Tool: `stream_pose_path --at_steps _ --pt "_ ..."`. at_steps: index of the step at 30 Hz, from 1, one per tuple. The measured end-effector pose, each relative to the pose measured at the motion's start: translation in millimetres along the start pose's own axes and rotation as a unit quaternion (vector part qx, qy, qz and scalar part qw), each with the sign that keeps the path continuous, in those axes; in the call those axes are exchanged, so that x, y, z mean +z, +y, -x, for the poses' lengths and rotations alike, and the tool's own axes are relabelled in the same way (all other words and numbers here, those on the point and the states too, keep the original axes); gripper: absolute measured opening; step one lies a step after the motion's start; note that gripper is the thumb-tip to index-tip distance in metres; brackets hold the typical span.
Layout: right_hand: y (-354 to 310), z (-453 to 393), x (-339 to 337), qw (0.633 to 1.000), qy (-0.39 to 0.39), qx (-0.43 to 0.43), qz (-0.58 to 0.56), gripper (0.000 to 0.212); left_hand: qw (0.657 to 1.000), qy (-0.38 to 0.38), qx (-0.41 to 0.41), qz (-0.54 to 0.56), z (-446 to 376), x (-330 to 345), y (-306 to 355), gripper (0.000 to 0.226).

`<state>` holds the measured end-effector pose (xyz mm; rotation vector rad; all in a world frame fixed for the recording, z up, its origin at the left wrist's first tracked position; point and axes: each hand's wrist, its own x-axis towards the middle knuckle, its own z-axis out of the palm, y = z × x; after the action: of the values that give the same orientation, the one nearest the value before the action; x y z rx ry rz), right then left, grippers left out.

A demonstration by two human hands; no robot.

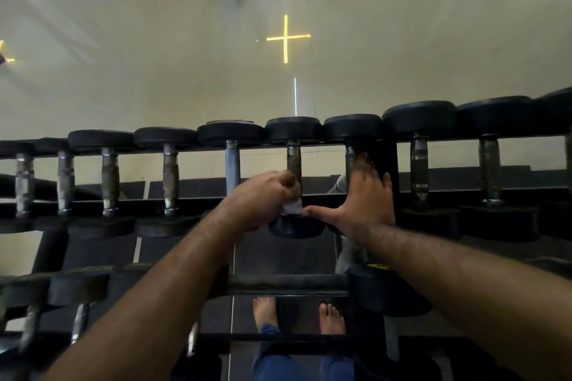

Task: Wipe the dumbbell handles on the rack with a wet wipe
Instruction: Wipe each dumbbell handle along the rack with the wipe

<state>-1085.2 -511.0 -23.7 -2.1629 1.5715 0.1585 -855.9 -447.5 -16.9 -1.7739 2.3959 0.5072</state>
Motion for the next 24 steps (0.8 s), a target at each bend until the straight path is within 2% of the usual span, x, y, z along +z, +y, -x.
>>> stream_pose_path --at_steps 1,2,5,6,7,8,10,11,13,15,16,18,19,21,22,24 --pt "0.2 -0.1 0.5 1.0 0.002 -0.001 0.003 0.176 1.0 0.002 -0.01 0.025 6.9 -2.6 -0.4 0.038" --pt "0.5 0.4 0.9 1.0 0.002 -0.002 0.006 0.176 0.997 0.035 -0.033 0.059 10.9 -6.9 0.5 0.035" --pt "-0.8 0.8 2.0 1.0 0.011 0.0 -0.001 0.175 0.953 0.228 -0.163 0.113 1.4 -12.2 8.5 0.033" --pt "-0.9 0.7 1.3 1.0 0.012 0.002 -0.004 0.175 0.94 0.261 -0.189 0.112 -7.3 -12.8 13.4 0.033" --pt "-1.6 0.6 0.8 1.0 0.011 0.002 -0.005 0.174 0.941 0.258 -0.192 0.101 -14.8 -12.5 19.1 0.032" --pt "-1.7 0.9 0.5 1.0 0.013 0.001 -0.004 0.174 0.958 0.216 -0.168 0.081 -20.1 -10.8 25.3 0.033" --pt "-1.7 1.8 -1.1 1.0 0.016 0.0 -0.005 0.173 0.992 0.078 -0.077 0.056 -19.2 -12.2 36.3 0.033" --pt "-1.8 2.1 -1.3 1.0 0.014 -0.002 -0.01 0.174 0.997 0.005 -0.052 0.058 -14.5 -16.2 39.1 0.03" --pt "-0.3 1.5 -0.5 0.999 0.016 0.001 -0.03 0.176 0.991 -0.093 -0.071 0.063 -9.1 -24.7 37.8 0.025" --pt "1.6 1.3 0.0 0.999 0.012 -0.003 -0.05 0.181 0.979 -0.112 -0.138 0.102 -14.5 -34.9 36.5 0.017" --pt "1.8 2.0 -0.6 0.998 0.004 -0.006 -0.06 0.184 0.974 -0.087 -0.163 0.133 -21.0 -38.3 37.0 0.015" --pt "2.1 3.7 -3.0 0.997 -0.011 -0.006 -0.078 0.189 0.978 -0.025 -0.154 0.141 -36.8 -43.4 45.4 0.021" --pt "1.4 4.4 -4.6 0.997 -0.016 -0.01 -0.08 0.191 0.981 -0.043 -0.137 0.132 -43.2 -44.9 50.9 0.021" --pt "0.3 4.3 -5.5 0.997 -0.018 -0.016 -0.07 0.193 0.983 -0.139 -0.086 0.089 -46.7 -41.6 59.7 0.018" --pt "-0.1 3.7 -5.4 0.998 -0.015 -0.017 -0.062 0.193 0.981 -0.165 -0.067 0.079 -42.1 -37.5 58.2 0.017" --pt "-1.2 3.0 -5.3 0.999 -0.013 -0.014 -0.046 0.192 0.974 -0.171 -0.085 0.121 -24.5 -37.2 40.2 0.015"
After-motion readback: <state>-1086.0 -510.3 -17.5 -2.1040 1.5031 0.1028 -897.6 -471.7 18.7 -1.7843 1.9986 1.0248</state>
